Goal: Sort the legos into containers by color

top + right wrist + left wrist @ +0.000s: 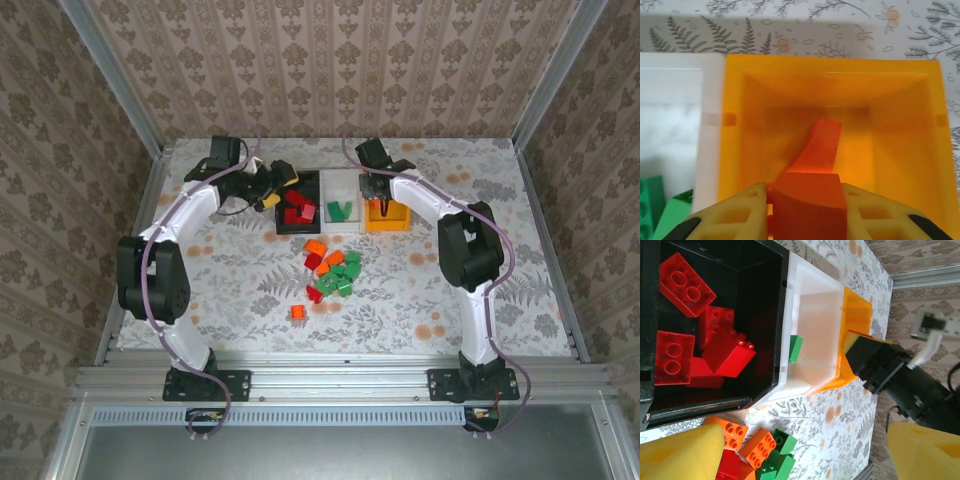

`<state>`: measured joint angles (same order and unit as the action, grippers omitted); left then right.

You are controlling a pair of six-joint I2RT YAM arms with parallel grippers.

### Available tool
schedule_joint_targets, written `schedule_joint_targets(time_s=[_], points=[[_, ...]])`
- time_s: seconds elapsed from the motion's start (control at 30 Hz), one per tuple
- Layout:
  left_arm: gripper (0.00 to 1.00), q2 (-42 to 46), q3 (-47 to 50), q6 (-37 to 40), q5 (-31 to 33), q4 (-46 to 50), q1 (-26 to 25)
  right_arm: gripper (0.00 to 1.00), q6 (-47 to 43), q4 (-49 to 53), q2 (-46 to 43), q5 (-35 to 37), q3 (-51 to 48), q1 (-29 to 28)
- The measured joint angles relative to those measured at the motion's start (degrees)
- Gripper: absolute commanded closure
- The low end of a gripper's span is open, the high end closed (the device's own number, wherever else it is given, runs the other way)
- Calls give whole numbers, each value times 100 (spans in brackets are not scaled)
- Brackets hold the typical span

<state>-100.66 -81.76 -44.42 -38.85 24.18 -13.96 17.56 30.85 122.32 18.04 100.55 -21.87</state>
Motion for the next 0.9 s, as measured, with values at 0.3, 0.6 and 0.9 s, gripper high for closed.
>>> schedule_joint_targets(time_s=[0.3,0.6,0.9], points=[[14,0,-2,2,0,22,0,46,42,131,-79,-39,-79,81],[14,0,-2,4,35,61,127,49,175,-227,-2236,374,-1947,-1215],[14,0,-2,-20,129,63,881,37,1497,-308,-2450,236,-2968,-4129]])
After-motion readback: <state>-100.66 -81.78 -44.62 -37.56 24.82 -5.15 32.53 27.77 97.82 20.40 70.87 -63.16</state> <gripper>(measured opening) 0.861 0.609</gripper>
